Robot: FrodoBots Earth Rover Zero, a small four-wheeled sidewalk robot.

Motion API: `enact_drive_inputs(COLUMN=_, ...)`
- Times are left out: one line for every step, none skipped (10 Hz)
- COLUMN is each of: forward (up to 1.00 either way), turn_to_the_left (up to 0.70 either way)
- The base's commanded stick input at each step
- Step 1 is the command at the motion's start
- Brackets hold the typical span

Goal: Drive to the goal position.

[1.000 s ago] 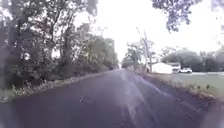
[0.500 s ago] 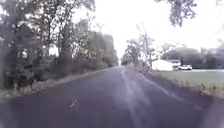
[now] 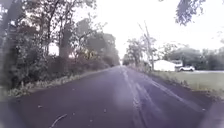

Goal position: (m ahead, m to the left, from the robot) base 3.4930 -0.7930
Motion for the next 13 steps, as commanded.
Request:
enact_drive_inputs(forward=1.00, turn_to_the_left=0.00)
enact_drive_inputs(forward=1.00, turn_to_the_left=0.00)
enact_drive_inputs(forward=1.00, turn_to_the_left=0.00)
enact_drive_inputs(forward=1.00, turn_to_the_left=0.00)
enact_drive_inputs(forward=1.00, turn_to_the_left=0.00)
enact_drive_inputs(forward=1.00, turn_to_the_left=0.00)
enact_drive_inputs(forward=1.00, turn_to_the_left=0.00)
enact_drive_inputs(forward=1.00, turn_to_the_left=0.00)
enact_drive_inputs(forward=1.00, turn_to_the_left=0.00)
enact_drive_inputs(forward=1.00, turn_to_the_left=0.00)
enact_drive_inputs(forward=1.00, turn_to_the_left=0.00)
enact_drive_inputs(forward=1.00, turn_to_the_left=0.00)
enact_drive_inputs(forward=1.00, turn_to_the_left=-0.01)
